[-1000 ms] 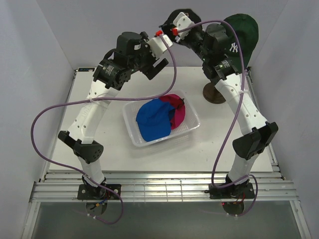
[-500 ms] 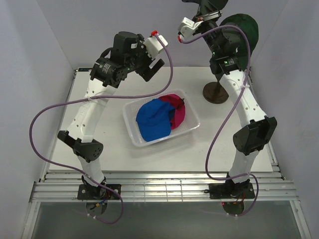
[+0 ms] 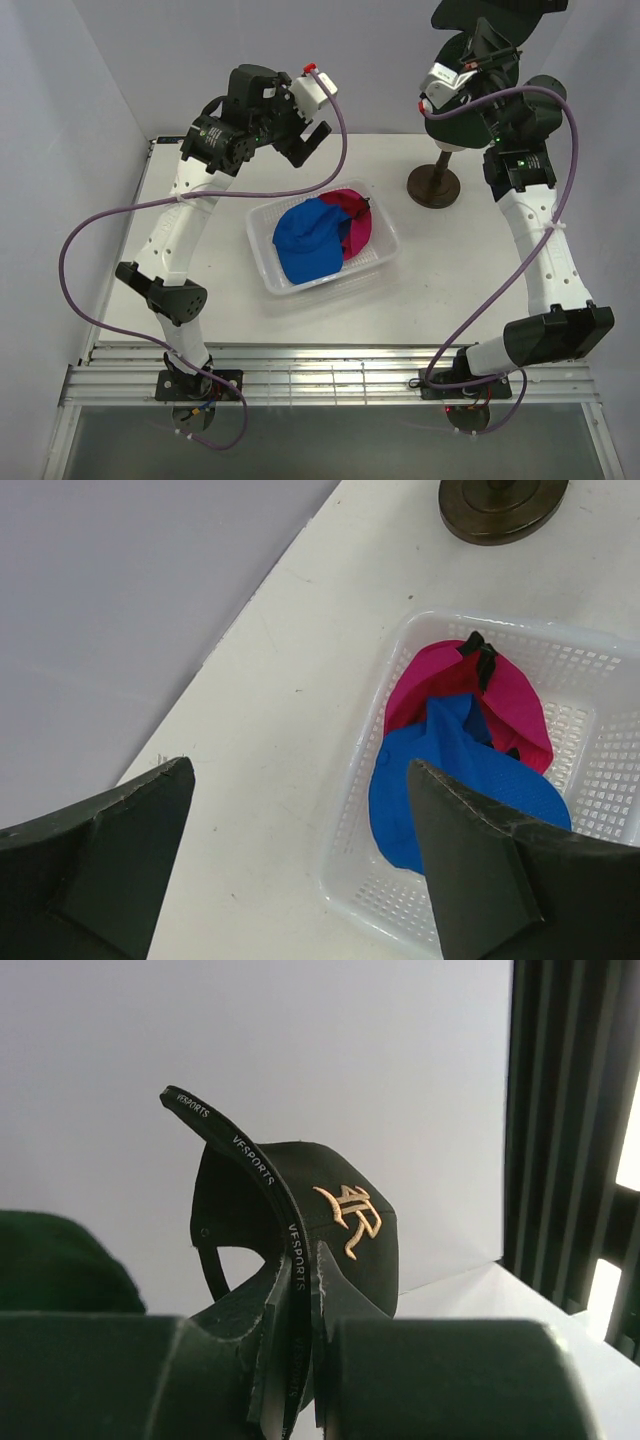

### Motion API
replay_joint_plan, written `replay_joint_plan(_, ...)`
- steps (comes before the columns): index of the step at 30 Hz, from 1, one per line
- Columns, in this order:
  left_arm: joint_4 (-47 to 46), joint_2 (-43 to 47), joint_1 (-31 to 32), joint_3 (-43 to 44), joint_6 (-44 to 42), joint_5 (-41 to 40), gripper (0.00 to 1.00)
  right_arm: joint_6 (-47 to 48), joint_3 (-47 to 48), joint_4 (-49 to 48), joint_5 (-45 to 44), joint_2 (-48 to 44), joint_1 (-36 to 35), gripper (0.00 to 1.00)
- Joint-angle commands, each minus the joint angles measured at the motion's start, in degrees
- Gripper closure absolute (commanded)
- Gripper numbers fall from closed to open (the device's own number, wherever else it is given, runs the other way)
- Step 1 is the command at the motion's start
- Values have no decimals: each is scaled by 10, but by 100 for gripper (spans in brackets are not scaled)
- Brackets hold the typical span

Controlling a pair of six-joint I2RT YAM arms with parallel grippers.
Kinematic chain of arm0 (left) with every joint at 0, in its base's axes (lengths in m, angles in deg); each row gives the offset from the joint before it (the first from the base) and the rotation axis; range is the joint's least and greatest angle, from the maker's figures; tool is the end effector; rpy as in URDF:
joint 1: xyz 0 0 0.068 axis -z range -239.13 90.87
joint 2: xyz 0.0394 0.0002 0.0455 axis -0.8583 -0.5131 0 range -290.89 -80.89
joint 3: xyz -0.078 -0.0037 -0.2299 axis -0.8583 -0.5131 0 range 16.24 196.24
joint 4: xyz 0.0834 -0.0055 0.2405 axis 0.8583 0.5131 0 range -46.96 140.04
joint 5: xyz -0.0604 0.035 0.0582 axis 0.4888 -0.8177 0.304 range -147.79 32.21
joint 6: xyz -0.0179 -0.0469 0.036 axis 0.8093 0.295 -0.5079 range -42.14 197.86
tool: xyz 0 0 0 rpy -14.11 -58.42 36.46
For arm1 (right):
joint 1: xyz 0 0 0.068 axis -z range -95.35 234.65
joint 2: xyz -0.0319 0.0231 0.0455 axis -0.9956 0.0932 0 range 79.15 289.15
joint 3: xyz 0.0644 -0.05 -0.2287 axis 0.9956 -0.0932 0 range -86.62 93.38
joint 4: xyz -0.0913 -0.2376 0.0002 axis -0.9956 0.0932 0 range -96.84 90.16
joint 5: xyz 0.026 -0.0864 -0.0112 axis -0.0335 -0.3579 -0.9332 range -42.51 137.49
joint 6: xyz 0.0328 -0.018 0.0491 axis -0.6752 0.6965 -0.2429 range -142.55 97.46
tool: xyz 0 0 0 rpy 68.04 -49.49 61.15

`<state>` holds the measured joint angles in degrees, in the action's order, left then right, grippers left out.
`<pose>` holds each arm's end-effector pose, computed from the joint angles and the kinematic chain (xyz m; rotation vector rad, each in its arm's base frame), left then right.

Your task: Stack the hats

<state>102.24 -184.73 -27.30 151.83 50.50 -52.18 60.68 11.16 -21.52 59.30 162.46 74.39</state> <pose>0.2975 -0.1901 0.4601 1.0650 1.7522 -0.1487 0.3057 0.0650 0.5206 -0.9451 0.6201 -1.0344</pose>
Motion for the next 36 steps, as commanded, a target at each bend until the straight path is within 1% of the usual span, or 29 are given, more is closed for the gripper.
replay_joint_plan(1,6,10,0,-2,9,13,2,-28,-35,17,42,-19,14,92)
replay_joint_plan(4,6,16,0,-10,11,14,2,-50,-39,29,65,-21,24,92)
replay_joint_plan(7,7,25,0,-20,12,13,2,-89,-47,33,118,-30,45,92)
replay_joint_plan(14,8,29,0,-37,6,6,2,-104,-90,33,182,-65,82,92)
replay_joint_plan(19,10,28,0,-40,6,-1,2,-81,-143,30,194,-82,95,92)
replay_joint_plan(20,10,28,0,-40,6,-2,2,-83,-147,26,197,-87,111,92)
replay_joint_plan(25,10,16,0,-41,6,-1,2,-109,-148,31,235,-97,115,92)
replay_joint_plan(28,10,13,0,-38,7,0,2,-105,-168,39,227,-108,115,92)
replay_joint_plan(32,11,11,1,-33,5,-1,2,-83,-234,35,232,-132,118,92)
replay_joint_plan(36,10,9,0,-36,4,-2,2,-93,-229,32,231,-131,118,92)
